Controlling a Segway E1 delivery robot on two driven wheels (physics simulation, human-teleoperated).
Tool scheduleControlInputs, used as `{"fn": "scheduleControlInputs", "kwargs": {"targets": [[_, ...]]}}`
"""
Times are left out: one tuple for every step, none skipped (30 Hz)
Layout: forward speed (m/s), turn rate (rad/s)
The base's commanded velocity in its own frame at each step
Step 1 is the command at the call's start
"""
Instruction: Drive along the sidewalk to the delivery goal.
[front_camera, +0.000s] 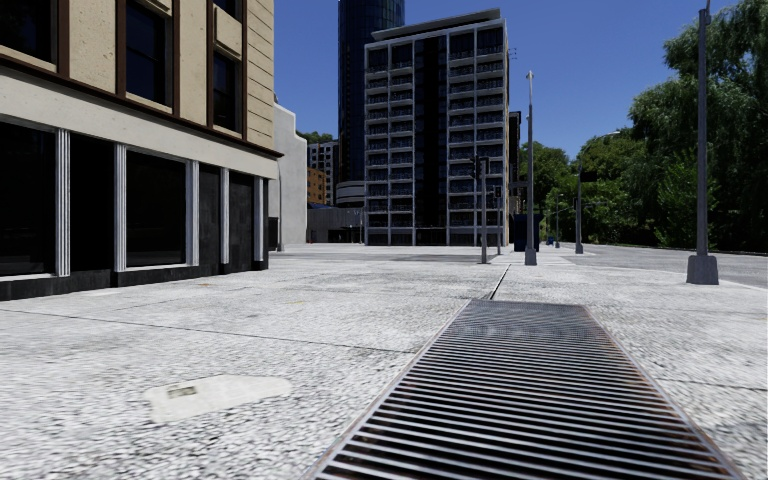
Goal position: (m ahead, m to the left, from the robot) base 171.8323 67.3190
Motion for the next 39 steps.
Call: {"fn": "scheduleControlInputs", "kwargs": {"targets": [[0.00, 0.00], [0.00, 0.00], [0.00, 0.00], [0.00, 0.00], [0.00, 0.00], [0.00, 0.00], [0.00, 0.00], [0.00, 0.00], [0.00, 0.00], [0.00, 0.00], [0.00, 0.00], [0.00, 0.00], [0.00, 0.00], [0.00, 0.00], [0.00, 0.00], [0.00, 0.00], [0.00, 0.00], [0.00, 0.00], [0.00, 0.00], [0.00, 0.00], [0.00, 0.00], [0.00, 0.00], [0.00, 0.00], [0.00, 0.00], [0.00, 0.00], [0.00, 0.00], [0.00, 0.00], [0.00, 0.00], [0.00, 0.00], [0.00, 0.00], [0.02, 0.00], [0.16, 0.00], [0.16, 0.00], [0.37, 0.00], [0.74, 0.00], [0.74, 0.00], [1.01, 0.00], [1.11, 0.00], [1.13, 0.00]]}}
